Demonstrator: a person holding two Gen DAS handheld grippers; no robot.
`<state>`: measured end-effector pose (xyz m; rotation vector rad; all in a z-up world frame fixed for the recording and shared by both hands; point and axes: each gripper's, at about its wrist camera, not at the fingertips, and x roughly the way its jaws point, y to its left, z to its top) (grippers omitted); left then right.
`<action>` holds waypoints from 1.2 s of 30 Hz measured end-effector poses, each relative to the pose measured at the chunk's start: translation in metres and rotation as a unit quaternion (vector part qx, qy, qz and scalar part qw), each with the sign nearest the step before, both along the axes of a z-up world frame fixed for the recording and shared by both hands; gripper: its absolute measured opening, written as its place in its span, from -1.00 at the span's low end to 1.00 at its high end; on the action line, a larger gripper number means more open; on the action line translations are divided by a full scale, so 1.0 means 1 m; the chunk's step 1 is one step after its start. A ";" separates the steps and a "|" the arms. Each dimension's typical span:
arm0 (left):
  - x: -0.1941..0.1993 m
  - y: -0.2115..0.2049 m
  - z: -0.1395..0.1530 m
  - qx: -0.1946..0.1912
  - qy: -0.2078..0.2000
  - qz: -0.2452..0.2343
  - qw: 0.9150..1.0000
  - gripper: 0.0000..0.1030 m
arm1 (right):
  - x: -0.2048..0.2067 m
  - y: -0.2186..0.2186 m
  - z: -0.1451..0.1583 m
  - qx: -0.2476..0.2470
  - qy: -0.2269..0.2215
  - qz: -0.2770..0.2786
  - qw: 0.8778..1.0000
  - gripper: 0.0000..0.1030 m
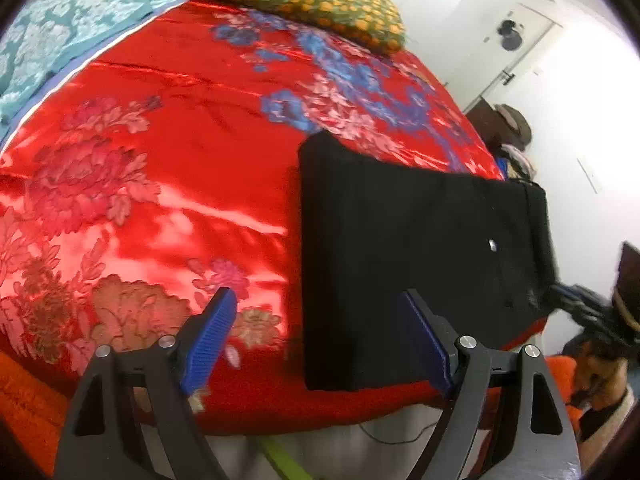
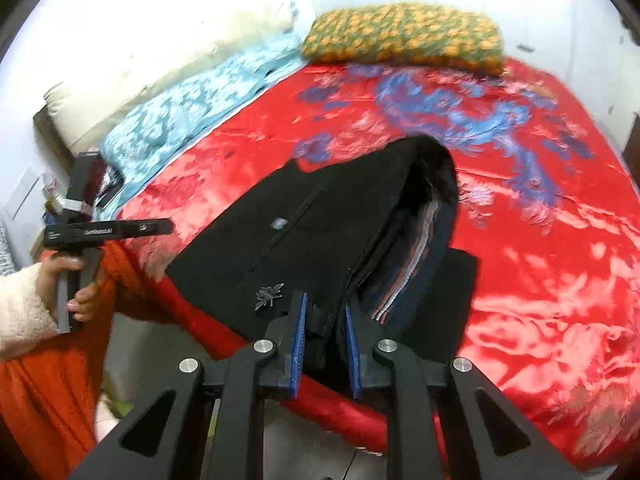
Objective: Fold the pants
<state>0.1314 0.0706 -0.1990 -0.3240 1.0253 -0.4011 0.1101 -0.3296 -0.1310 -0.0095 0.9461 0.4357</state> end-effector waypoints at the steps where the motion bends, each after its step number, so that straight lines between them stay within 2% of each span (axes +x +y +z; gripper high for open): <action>1: -0.001 -0.004 0.000 0.001 0.000 -0.006 1.000 0.63 | 0.005 -0.012 -0.025 -0.004 0.029 -0.027 0.999 -0.66; 3: -0.001 -0.014 -0.001 0.010 -0.001 -0.023 1.000 0.63 | 0.010 -0.036 -0.072 0.010 0.084 -0.084 0.993 -0.66; 4: -0.003 -0.020 -0.001 0.022 -0.006 -0.033 0.999 0.63 | 0.006 -0.051 -0.087 0.049 0.090 -0.117 0.988 -0.66; 6: -0.008 -0.026 0.001 0.037 -0.018 -0.042 0.998 0.63 | 0.000 -0.063 -0.076 0.107 0.073 -0.150 0.980 -0.67; 9: -0.015 -0.037 0.004 0.048 -0.036 -0.062 0.996 0.63 | -0.009 -0.058 -0.054 0.096 0.032 -0.141 0.985 -0.69; 10: -0.015 -0.042 0.004 0.053 -0.041 -0.068 0.995 0.64 | -0.009 -0.058 -0.058 0.097 0.036 -0.143 0.984 -0.69; 12: -0.016 -0.058 0.003 0.072 -0.048 -0.088 0.992 0.64 | -0.008 -0.059 -0.084 0.080 0.079 -0.156 0.981 -0.67; 14: -0.019 -0.075 0.000 0.098 -0.059 -0.112 0.987 0.65 | -0.008 -0.066 -0.094 0.098 0.089 -0.171 0.976 -0.55; 16: -0.023 -0.086 -0.002 0.128 -0.067 -0.123 0.982 0.65 | -0.009 -0.071 -0.083 0.098 0.083 -0.176 0.976 -0.01; 17: -0.025 -0.087 -0.002 0.133 -0.069 -0.125 0.981 0.65 | -0.010 -0.073 -0.077 0.086 0.077 -0.182 0.976 0.04; 20: -0.029 -0.088 -0.002 0.136 -0.075 -0.127 0.980 0.65 | -0.013 -0.082 -0.042 0.059 0.022 -0.202 0.977 0.03; 23: -0.028 -0.093 -0.004 0.143 -0.079 -0.133 0.978 0.66 | 0.012 -0.072 -0.007 0.096 -0.010 -0.170 0.981 0.03; 25: -0.028 -0.097 -0.006 0.149 -0.080 -0.138 0.976 0.66 | 0.041 -0.053 0.005 0.133 -0.018 -0.123 0.983 0.03; 27: -0.029 -0.100 -0.007 0.156 -0.083 -0.142 0.974 0.71 | 0.067 -0.045 -0.004 0.143 0.001 -0.111 0.984 0.02; 28: -0.029 -0.100 -0.007 0.161 -0.084 -0.142 0.973 0.76 | 0.078 -0.043 -0.013 0.129 0.012 -0.118 0.985 0.02; 29: -0.030 -0.100 -0.009 0.165 -0.084 -0.140 0.973 0.78 | 0.089 -0.044 -0.027 0.106 0.026 -0.131 0.985 0.02; 30: -0.031 -0.100 -0.010 0.167 -0.082 -0.139 0.973 0.79 | 0.098 -0.047 -0.045 0.076 0.048 -0.153 0.984 -0.06; 31: -0.031 -0.099 -0.012 0.166 -0.077 -0.139 0.973 0.80 | 0.108 -0.056 -0.071 0.062 0.085 -0.175 0.979 -0.12; 32: -0.033 -0.098 -0.013 0.164 -0.073 -0.139 0.974 0.80 | 0.110 -0.062 -0.085 0.064 0.105 -0.182 0.976 -0.11; 34: -0.035 -0.097 -0.013 0.164 -0.070 -0.138 0.974 0.80 | 0.102 -0.066 -0.086 0.080 0.089 -0.188 0.975 -0.11; 36: -0.037 -0.098 -0.012 0.169 -0.072 -0.138 0.973 0.80 | 0.094 -0.062 -0.073 0.063 0.067 -0.196 0.976 -0.11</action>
